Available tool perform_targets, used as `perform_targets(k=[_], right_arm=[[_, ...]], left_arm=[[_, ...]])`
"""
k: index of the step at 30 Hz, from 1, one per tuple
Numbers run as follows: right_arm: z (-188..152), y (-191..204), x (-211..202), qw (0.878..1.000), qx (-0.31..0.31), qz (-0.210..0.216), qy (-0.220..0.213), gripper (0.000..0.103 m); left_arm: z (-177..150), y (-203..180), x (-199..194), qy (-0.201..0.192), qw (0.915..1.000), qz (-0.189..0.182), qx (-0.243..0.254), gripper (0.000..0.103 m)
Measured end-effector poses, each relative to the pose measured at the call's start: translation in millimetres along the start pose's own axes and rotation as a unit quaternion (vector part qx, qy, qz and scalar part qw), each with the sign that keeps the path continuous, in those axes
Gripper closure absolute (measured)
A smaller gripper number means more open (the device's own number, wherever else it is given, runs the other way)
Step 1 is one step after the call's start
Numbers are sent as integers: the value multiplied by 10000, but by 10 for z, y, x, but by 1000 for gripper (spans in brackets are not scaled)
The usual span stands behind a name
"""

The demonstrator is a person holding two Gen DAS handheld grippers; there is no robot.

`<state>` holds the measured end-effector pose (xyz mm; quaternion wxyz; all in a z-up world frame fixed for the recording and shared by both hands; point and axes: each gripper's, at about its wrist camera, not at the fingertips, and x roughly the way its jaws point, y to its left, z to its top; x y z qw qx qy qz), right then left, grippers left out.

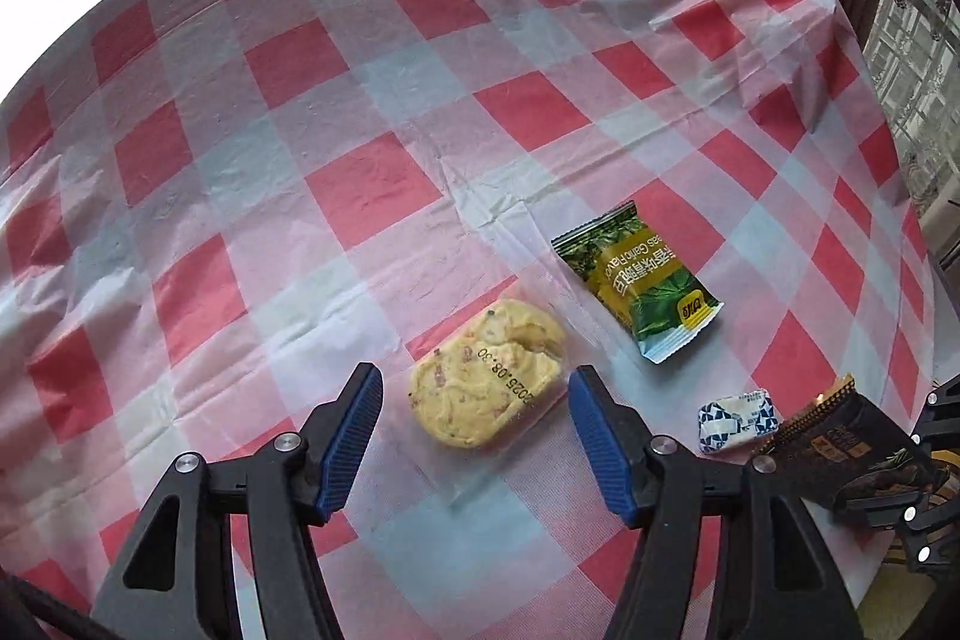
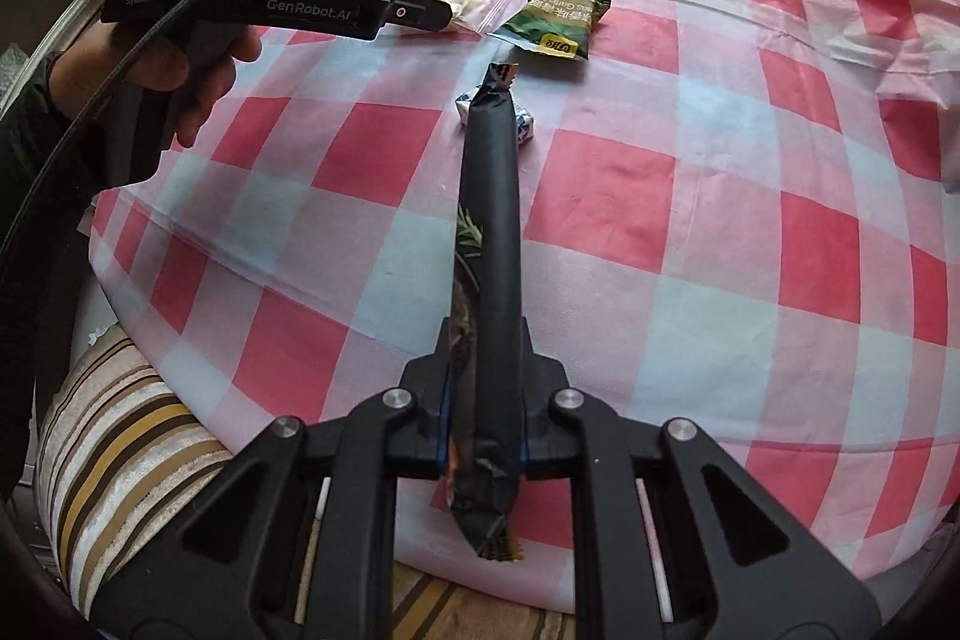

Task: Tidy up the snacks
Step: 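Grasp the dark cracker bag with the right tool while the left tool grasps the wrapped cake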

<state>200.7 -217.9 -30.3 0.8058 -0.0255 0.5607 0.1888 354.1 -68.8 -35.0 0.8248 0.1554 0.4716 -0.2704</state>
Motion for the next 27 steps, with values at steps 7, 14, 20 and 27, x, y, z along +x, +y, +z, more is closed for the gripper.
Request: perform_targets(k=[7,14,20,27], right_arm=[[-135,-163,-203,9994,272,-31,-211,85],[-328,-419,-449,9967,662,-190,-422,85],[-549,-545,-666,9929,995,-202,-616,85],[-798,-692,-901,9866,1326,-277,-907,85]], left_arm=[[33,-46,109,205,9988,-257,356,61],[-144,-198,9,360,9991,-191,101,64],[-447,-225,-181,528,9965,-120,-635,65],[-767,-374,-441,504,9927,-125,-1093,66]])
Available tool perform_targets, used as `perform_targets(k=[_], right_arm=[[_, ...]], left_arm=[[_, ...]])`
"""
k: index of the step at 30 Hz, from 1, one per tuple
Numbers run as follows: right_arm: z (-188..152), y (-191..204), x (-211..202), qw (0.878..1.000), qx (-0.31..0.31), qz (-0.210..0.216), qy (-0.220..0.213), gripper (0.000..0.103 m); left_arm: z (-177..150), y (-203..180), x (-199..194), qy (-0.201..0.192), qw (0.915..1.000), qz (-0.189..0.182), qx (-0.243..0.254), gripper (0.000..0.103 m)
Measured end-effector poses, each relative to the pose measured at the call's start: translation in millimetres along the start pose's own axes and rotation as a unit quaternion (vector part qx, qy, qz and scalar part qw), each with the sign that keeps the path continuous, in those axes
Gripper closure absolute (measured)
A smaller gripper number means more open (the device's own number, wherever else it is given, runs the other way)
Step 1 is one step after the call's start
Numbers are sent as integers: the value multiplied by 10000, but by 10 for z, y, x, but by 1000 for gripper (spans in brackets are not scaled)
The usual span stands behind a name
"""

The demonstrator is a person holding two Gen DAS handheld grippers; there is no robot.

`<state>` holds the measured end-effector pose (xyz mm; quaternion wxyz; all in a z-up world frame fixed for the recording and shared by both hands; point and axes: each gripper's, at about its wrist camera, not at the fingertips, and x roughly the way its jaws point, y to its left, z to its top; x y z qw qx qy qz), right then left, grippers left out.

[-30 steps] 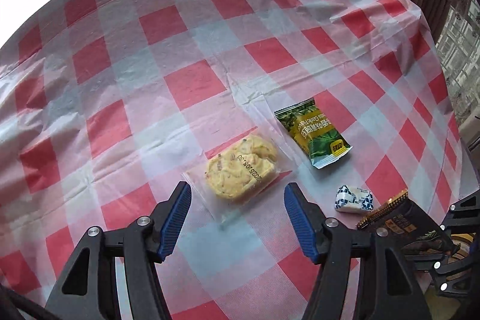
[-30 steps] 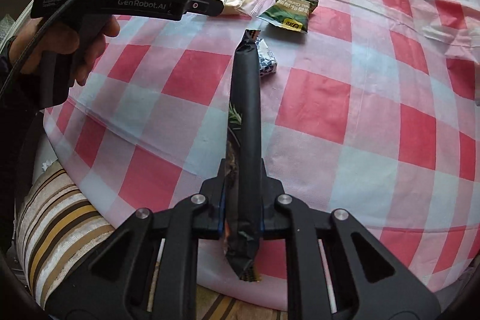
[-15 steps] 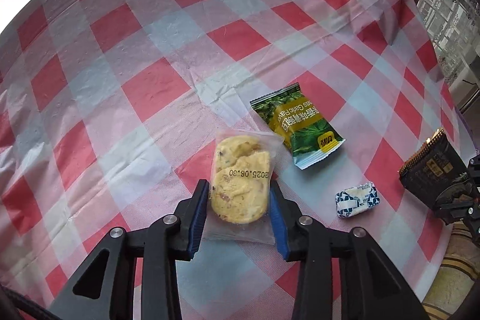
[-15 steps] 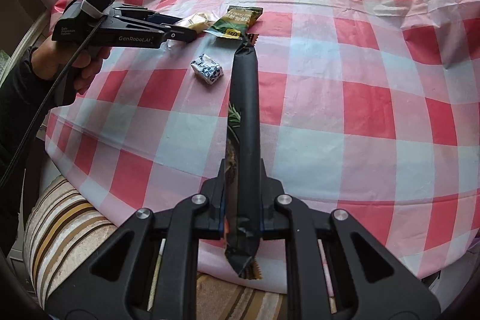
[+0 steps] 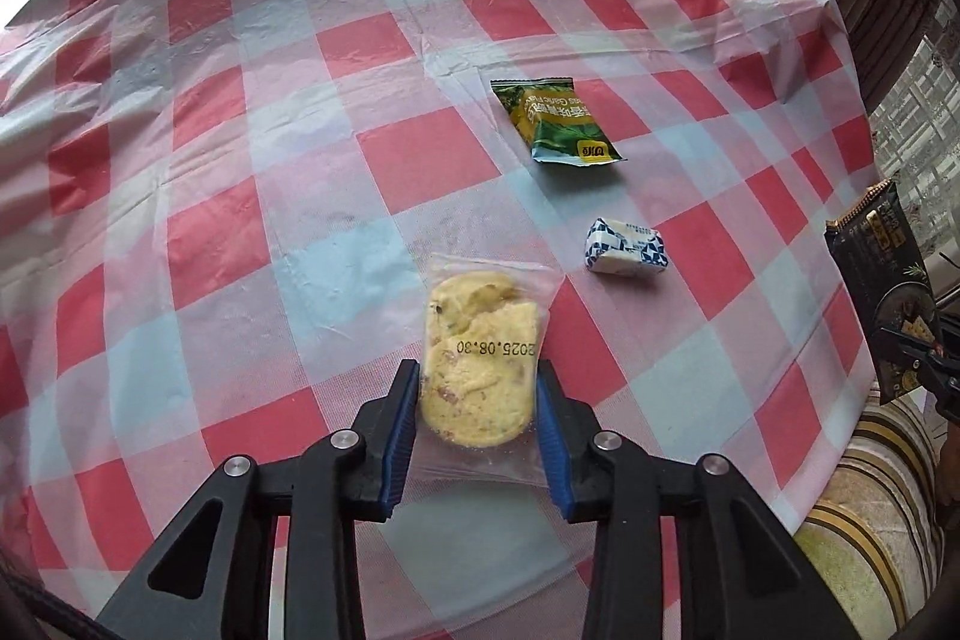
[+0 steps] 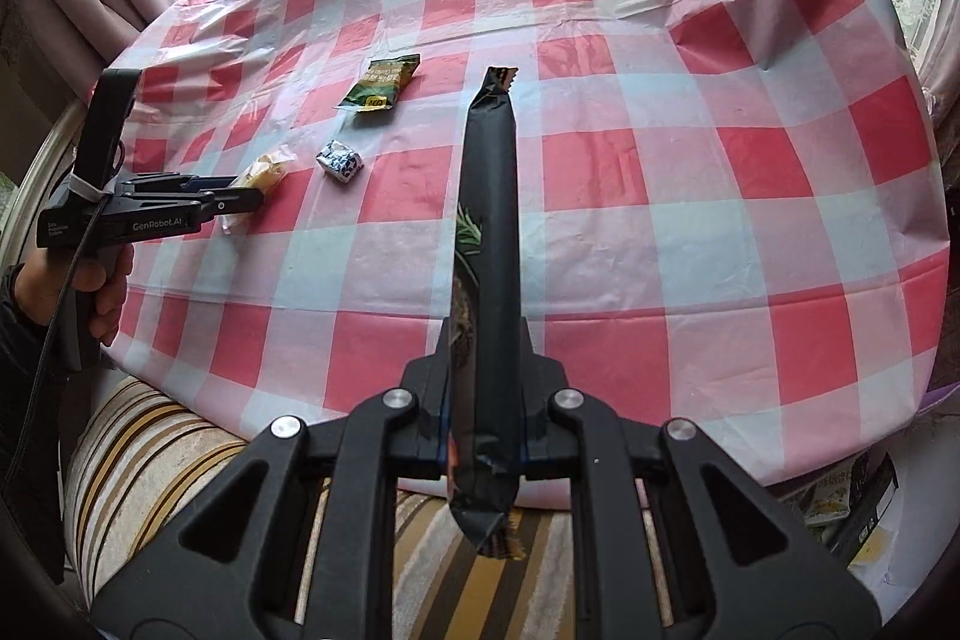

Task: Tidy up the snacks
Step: 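Grasp the dark cracker bag with the right tool while the left tool grasps the wrapped cake, then carry the cracker bag and cake to the white box and open both tools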

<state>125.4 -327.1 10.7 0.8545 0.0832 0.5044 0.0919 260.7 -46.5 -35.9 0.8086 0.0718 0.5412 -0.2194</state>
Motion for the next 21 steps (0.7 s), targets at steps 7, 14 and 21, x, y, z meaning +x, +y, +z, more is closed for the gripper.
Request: perform_targets(k=[7,14,21], right_arm=[[-168,-308,-244,9989,383,-18,-252,85],[-281,-602,-528,9970,572,-234,-471,85],[-567,-1057,-746,9922,887,-686,-547,85]], left_arm=[[-107,-393,-361,-290,9995,-100,84,66],[-45,-1194,-630,-517,9947,-657,599,66],[5,-2275,-612,-400,9812,-1356,1317,66]])
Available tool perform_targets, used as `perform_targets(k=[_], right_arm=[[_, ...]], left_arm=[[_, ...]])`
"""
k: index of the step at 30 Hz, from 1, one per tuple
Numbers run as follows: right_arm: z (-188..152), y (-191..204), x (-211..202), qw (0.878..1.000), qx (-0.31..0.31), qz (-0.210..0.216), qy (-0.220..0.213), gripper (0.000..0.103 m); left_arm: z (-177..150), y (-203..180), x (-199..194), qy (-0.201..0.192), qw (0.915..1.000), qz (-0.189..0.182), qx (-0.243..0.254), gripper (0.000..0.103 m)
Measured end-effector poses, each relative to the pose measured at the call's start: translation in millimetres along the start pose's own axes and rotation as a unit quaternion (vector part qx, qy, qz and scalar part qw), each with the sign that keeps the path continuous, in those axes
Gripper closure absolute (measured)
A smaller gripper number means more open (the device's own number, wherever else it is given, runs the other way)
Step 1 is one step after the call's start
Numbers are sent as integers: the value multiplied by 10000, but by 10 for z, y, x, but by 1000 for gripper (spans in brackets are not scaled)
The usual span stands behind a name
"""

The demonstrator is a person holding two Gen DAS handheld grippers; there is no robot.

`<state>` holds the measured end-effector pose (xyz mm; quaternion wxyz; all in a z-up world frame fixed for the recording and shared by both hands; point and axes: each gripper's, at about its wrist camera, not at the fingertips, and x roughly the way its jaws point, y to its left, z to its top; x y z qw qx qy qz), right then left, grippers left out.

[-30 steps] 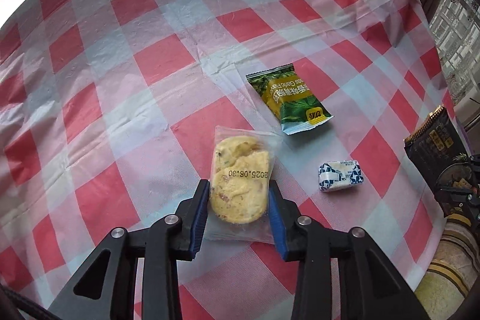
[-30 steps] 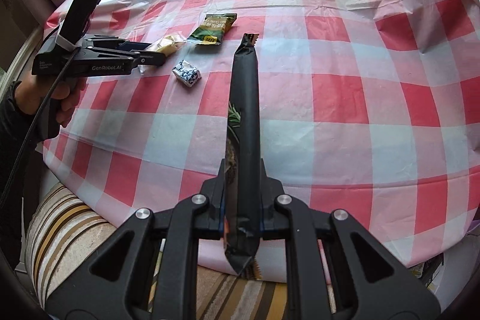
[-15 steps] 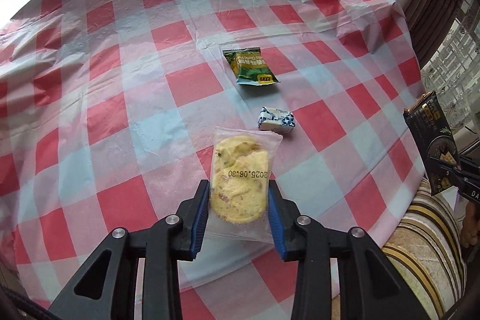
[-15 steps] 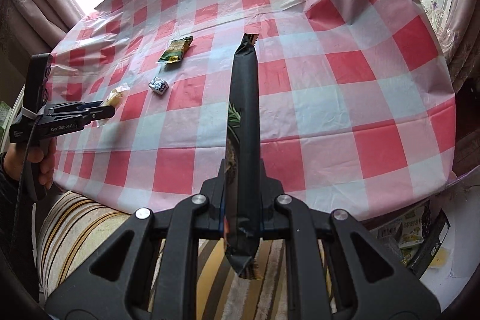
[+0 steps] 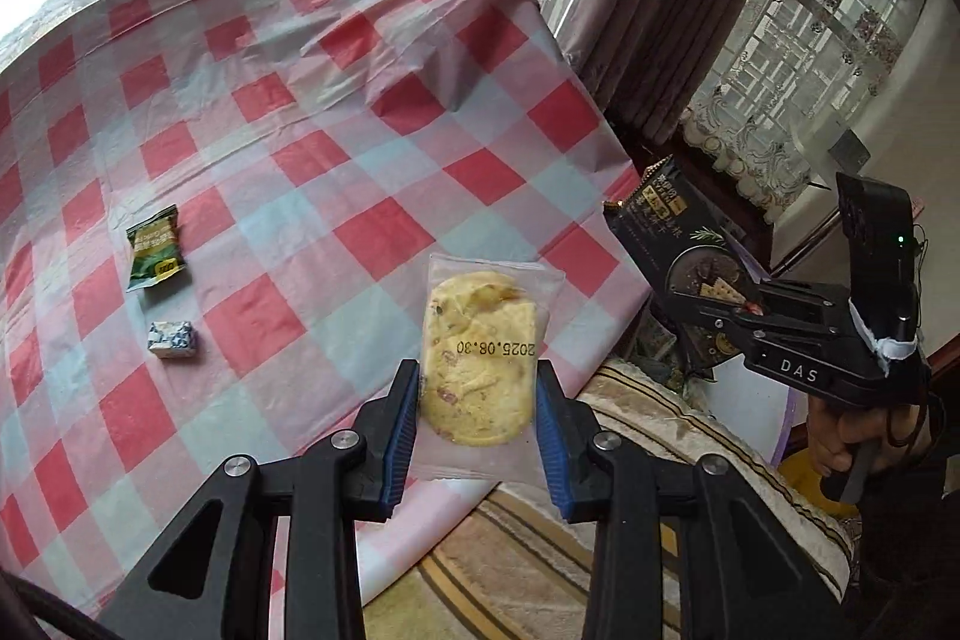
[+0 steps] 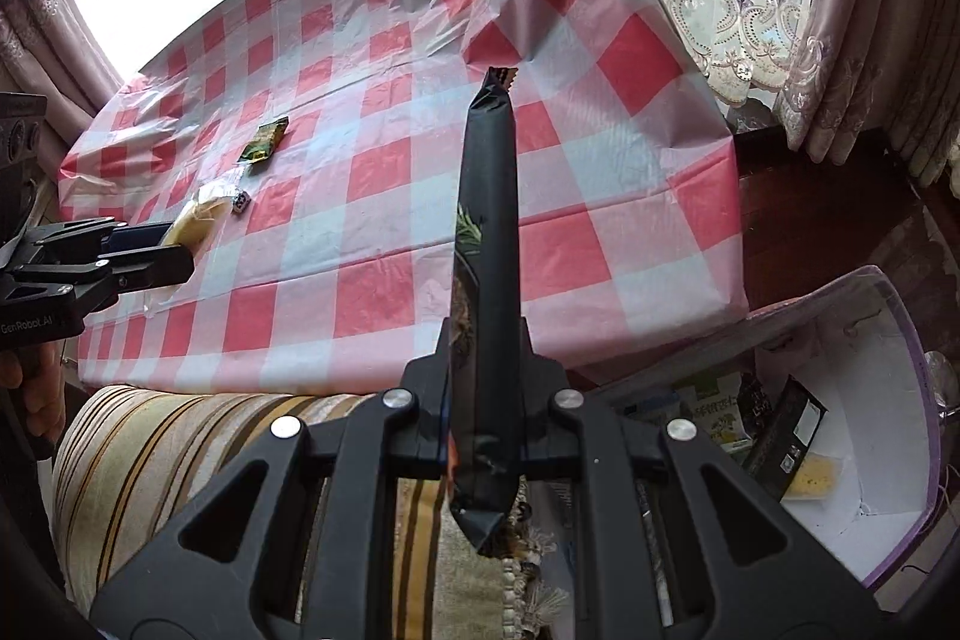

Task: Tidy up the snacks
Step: 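Carry the cracker bag and cake to the white box and open both tools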

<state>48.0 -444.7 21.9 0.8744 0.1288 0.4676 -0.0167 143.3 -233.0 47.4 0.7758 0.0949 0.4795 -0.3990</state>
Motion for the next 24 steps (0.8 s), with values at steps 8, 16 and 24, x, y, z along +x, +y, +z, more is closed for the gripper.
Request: perform_targets(k=[8,16,24], right_arm=[[-307,-659,-123,9974,653,-319,-25,85],[-558,-1202,-172,9898,1332,-508,-21,85],[-624,-1447,-263,9835,1654,-735,-41,76]], left_arm=[[132,-1119,570,476,9948,-564,702,66],[63,-1749,1080,1119,9859,-856,901,66],[138,-1995,1273,1345,9810,-1066,909,62]])
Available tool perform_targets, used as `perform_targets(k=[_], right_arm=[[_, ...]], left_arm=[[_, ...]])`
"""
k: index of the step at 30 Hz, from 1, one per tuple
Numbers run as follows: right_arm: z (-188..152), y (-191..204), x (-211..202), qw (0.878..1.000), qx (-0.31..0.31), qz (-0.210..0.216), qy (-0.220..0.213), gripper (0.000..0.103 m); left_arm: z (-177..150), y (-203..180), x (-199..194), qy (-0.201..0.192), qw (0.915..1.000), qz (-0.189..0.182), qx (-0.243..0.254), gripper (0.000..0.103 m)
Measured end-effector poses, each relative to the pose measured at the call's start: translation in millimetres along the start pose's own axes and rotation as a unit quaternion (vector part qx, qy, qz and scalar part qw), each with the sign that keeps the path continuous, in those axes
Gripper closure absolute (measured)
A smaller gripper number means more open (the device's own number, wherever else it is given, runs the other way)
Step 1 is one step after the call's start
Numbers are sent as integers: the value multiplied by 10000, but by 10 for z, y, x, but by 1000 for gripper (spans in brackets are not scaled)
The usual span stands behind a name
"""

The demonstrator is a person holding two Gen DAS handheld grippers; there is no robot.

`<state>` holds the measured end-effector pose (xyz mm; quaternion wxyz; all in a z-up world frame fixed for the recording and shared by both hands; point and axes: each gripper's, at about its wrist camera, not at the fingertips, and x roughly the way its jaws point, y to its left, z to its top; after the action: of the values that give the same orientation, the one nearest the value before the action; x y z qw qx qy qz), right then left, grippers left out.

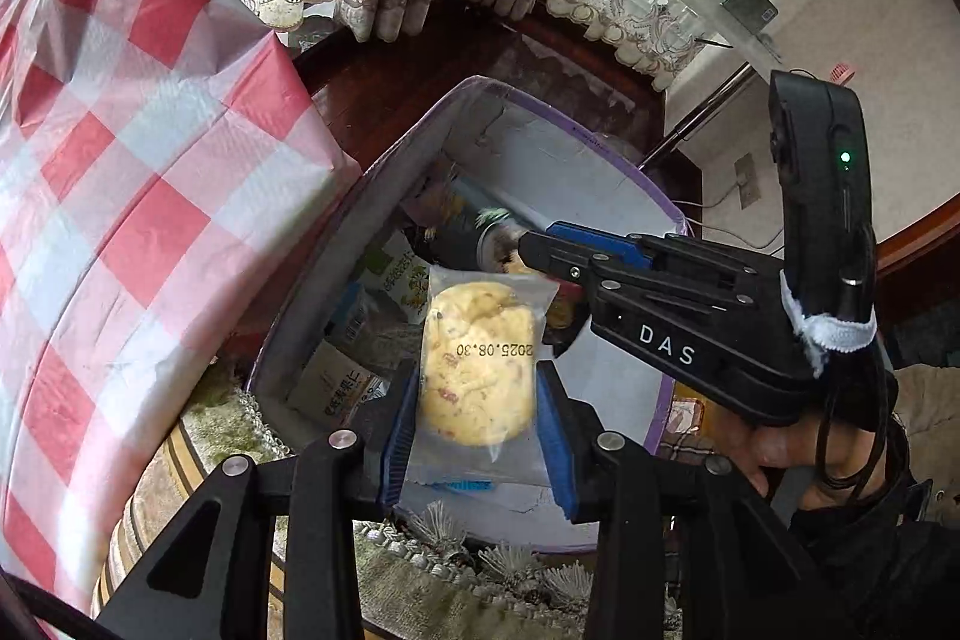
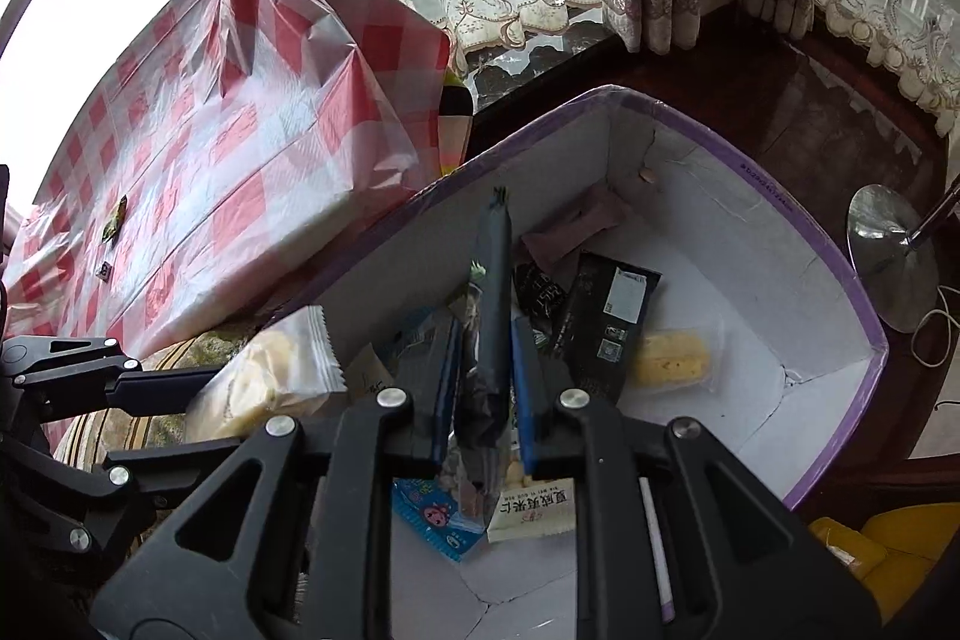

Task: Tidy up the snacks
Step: 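Carry the cracker bag and cake to the white box and open both tools, then move both open tools back over the remaining snacks on the table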

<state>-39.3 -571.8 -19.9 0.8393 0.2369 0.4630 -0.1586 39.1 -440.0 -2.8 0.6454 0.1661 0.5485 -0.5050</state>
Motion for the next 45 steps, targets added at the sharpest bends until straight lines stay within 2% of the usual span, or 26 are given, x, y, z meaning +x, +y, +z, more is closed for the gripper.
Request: perform_targets(k=[1,3,4,14,17,24,30,36,39,43,45], right_arm=[[6,-6,-11,10000,18,-15,-11,65],[15,10,-39,10000,-7,-10,-51,52],[18,24,-49,10000,-20,14,-60,51],[43,443,-95,9988,-417,263,-56,51],[46,613,-81,9976,-620,303,-14,51],[28,1023,-71,9939,-1008,435,63,51],[3,1447,-29,9873,-1448,644,116,50],[18,1964,124,9784,-1876,819,284,50],[19,2251,194,9730,-2090,917,350,49],[28,2528,287,9686,-2278,911,397,48],[46,2634,343,9685,-2278,917,413,48]], left_arm=[[6,-9,19,41,10000,-27,3,59],[-17,7,20,58,10000,-47,-23,49],[-22,24,3,28,10000,-51,-68,44],[-219,438,-409,-612,9952,67,-767,44],[-312,606,-550,-836,9913,129,-1007,44],[-599,992,-939,-1341,9785,600,-1449,44],[-1023,1501,-1298,-1700,9537,1070,-2239,44],[-1443,2122,-1575,-1876,9217,1431,-3078,44],[-1568,2417,-1636,-1870,9095,1598,-3352,44],[-1651,2783,-1647,-1854,8929,1638,-3763,45],[-1645,2946,-1634,-1870,8864,1704,-3877,51]])
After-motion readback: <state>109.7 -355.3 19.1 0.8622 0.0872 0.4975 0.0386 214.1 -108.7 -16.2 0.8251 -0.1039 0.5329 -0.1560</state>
